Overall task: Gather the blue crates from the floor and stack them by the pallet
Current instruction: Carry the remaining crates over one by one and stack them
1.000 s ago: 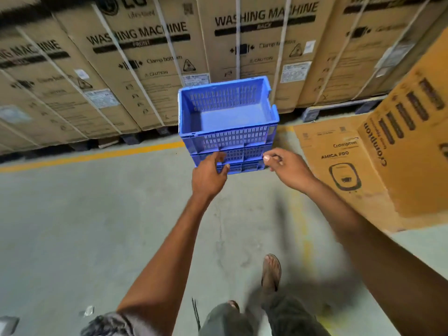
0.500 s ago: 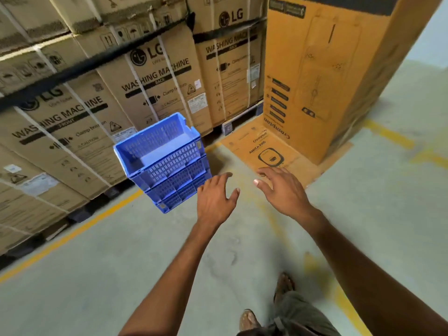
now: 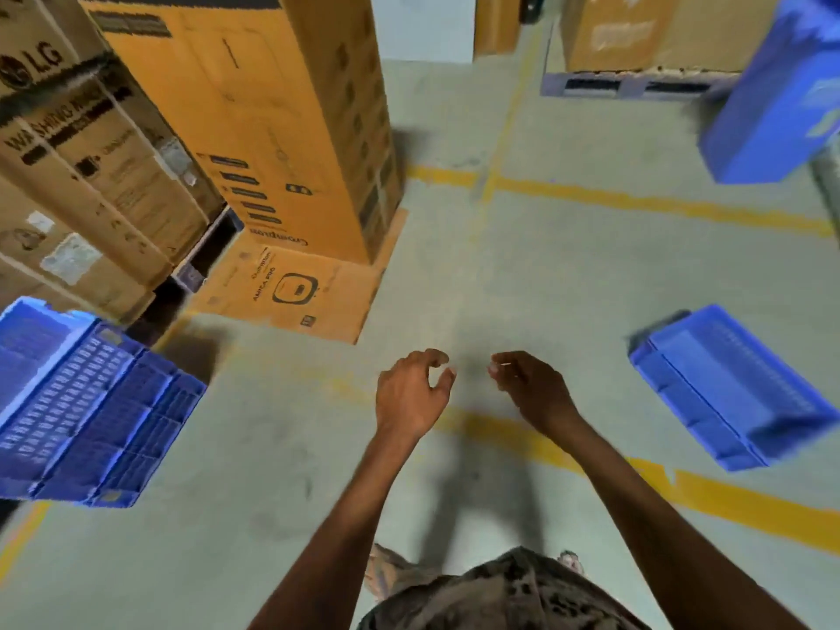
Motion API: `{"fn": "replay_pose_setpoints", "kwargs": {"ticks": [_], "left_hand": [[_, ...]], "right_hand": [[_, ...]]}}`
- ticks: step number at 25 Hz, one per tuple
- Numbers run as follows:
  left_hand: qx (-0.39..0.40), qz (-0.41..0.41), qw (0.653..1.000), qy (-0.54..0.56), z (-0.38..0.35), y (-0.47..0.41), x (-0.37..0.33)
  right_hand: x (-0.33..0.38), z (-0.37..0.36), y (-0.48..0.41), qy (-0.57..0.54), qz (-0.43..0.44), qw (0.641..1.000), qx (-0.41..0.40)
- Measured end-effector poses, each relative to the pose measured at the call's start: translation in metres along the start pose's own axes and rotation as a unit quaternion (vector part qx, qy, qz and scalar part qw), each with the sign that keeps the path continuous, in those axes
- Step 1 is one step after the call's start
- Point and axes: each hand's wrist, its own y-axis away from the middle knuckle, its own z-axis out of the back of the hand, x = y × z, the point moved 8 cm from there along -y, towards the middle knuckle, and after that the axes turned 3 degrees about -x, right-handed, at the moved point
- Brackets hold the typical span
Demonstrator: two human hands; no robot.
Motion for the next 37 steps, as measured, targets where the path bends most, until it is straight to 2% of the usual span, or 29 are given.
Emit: {"fn": "replay_pose_setpoints", "kwargs": {"ticks": [4,8,12,16,21,26,30,33,37], "left_hand": [[0.084,-0.035,0.994,0.056,-0.099,0.007,-0.148],[0.158,-0.092,0.979,0.095,-0.173,0.019,-0.273],[0.216,-0.139,0.963,0.079,-0.230,0.002,-0.348],[0.242,-0.171,0.953,0.063,-0.310,-0.047,-0.404],[0.319,-0.111,0.939,0.070,-0.429,-0.101,-0.435],[0.367,-0.040,0.926,0.080,-0.554,-0.137,-0.429],[0.335,0.054,0.931,0.132,-0.688,-0.161,-0.399],[0.300,0.130,0.932,0.154,-0.790,-0.163,-0.368],[0.303,0.165,0.921,0.180,-0.886,-0.155,-0.336]], "right_hand": [[-0.092,0.137,0.026,-0.045,-0.063,0.993,-0.085],[-0.187,0.248,0.036,-0.132,-0.159,0.962,-0.176],[-0.249,0.323,0.024,-0.162,-0.203,0.937,-0.232],[-0.316,0.371,-0.016,-0.158,-0.241,0.925,-0.247],[-0.419,0.400,-0.076,-0.101,-0.305,0.922,-0.218],[-0.556,0.397,-0.156,-0.016,-0.352,0.925,-0.144],[-0.691,0.356,-0.232,0.045,-0.345,0.933,-0.091],[-0.785,0.311,-0.283,0.178,-0.299,0.937,-0.038],[-0.882,0.269,-0.320,0.321,-0.278,0.905,0.002]]}}
